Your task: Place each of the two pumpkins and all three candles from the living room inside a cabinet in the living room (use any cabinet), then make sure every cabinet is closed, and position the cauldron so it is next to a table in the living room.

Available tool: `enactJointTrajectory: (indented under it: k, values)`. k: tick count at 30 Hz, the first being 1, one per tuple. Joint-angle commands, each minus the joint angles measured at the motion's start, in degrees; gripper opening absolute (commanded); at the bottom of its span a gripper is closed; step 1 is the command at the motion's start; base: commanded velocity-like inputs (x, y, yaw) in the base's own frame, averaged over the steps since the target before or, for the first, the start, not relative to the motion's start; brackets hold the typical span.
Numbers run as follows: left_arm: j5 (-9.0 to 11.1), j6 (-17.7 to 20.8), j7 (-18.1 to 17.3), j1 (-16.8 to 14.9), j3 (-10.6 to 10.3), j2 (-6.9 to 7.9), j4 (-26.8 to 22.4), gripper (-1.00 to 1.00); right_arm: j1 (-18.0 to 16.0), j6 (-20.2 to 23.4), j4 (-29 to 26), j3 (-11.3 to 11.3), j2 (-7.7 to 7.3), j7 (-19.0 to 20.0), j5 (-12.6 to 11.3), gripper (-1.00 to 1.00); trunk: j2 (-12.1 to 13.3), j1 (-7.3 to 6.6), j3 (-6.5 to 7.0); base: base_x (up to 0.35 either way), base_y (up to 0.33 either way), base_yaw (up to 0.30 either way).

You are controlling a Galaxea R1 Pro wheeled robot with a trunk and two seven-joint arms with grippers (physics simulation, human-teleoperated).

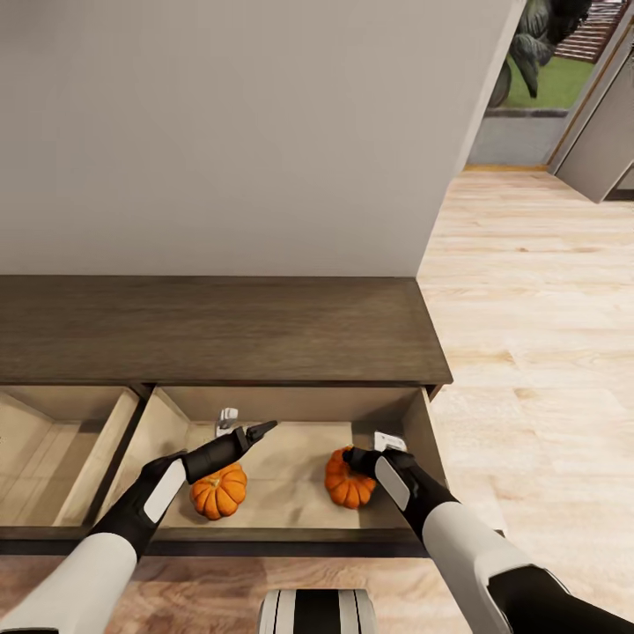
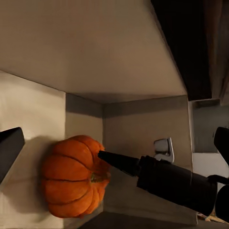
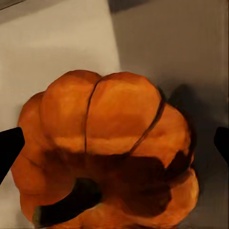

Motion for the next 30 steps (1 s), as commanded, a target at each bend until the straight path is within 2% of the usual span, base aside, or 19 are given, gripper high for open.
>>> enactJointTrajectory:
  k: [1, 5, 9, 17, 28, 30]
  values:
    - [0.5, 0.2, 0.3, 0.3, 0.1, 0.33, 0.3, 1.00, 0.3, 0.2, 0.2, 0.5, -0.38, -0.9, -0.6, 1.00, 0.2, -0.14, 0.17, 0.000, 0.000, 0.000]
    - [0.4, 0.3, 0.9, 1.6, 0.1, 1.24, 1.6, 1.00, 1.4, 0.2, 1.4, 0.6, -1.66, -0.4, -0.4, 1.00, 1.8, -1.02, 0.89, 0.000, 0.000, 0.000]
    - [0.4, 0.4, 1.0, 2.9, 0.0, 1.25, 2.9, 1.00, 1.5, 0.2, 2.4, 0.6, -2.92, -0.3, -0.3, 1.00, 3.4, -1.90, 1.61, 0.000, 0.000, 0.000]
    - [0.4, 1.0, 1.7, 4.9, 0.1, 1.33, 3.9, 1.00, 1.5, 0.2, 3.2, 0.8, -3.01, -0.2, -0.3, 1.00, 6.6, -3.65, 3.04, 0.000, 0.000, 0.000]
    - [0.4, 1.3, 3.4, 4.8, 0.1, 1.35, 3.4, 1.00, 1.5, 0.3, 3.0, 0.8, -3.01, -0.1, -0.3, 1.00, 11.0, -6.07, 5.02, 0.000, 0.000, 0.000]
    - [0.5, 1.4, 3.4, 4.8, 0.1, 1.45, 3.3, 1.00, 1.5, 0.4, 3.0, 0.9, -3.10, 1.1, -0.3, 1.00, 11.8, -6.51, 5.38, 0.000, 0.000, 0.000]
